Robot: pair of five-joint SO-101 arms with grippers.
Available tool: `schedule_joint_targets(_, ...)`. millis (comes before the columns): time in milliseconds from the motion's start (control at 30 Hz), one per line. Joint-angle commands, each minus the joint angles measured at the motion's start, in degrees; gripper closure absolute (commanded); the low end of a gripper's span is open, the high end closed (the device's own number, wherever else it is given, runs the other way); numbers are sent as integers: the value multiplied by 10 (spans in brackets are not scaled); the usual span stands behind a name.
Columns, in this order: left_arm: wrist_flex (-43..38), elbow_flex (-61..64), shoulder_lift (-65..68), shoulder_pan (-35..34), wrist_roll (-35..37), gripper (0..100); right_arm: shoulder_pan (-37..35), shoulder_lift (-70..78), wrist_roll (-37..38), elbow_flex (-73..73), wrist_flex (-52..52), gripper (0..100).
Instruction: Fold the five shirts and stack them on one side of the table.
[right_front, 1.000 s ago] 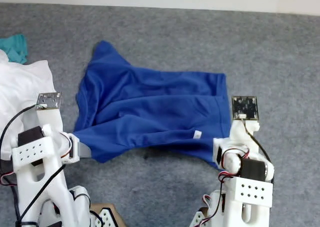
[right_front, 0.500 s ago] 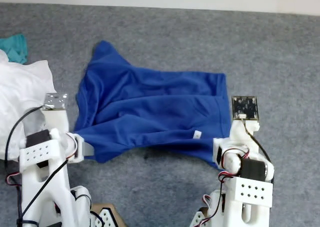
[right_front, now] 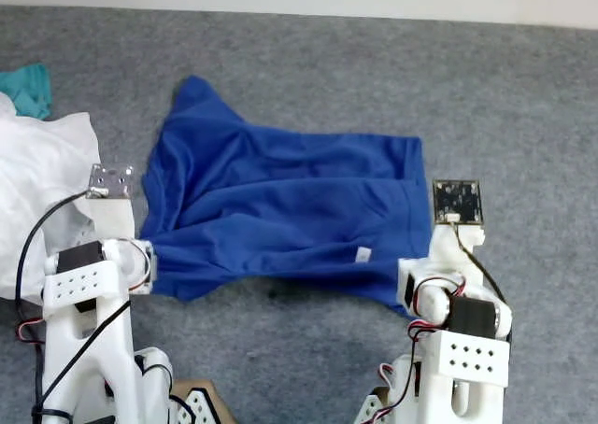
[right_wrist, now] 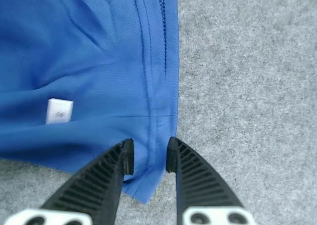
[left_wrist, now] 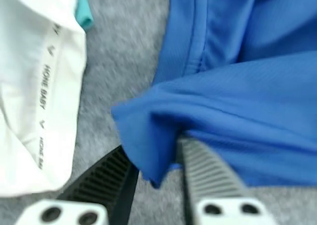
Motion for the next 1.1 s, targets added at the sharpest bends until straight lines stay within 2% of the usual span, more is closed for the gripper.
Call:
schedule_joint_targets(0,-19,-7,-11,13,6,954,-3,-7,-5,-4,-14,882)
schedule_joint_targets(200,-13,-27,-12,32,7,957,-1,-7,-5,-6,-11,882)
schedule_joint_targets(533,115,-133,-12,91,18,955,-3,-4,-2,12,32,882)
schedule_joint_targets(667,147,-178,-12,93,38,955,-36,-4,0,62,22,882)
schedule_joint_targets(833,156,-204,-12,90,39,955,-70,-4,-2,121,-46,882)
schedule_joint_targets(967,156,-201,-10,90,39,955,-72,-4,-2,131,-63,884)
schedule_joint_targets(1067,156,-201,-8,87,39,955,-72,-4,-2,132,-63,940)
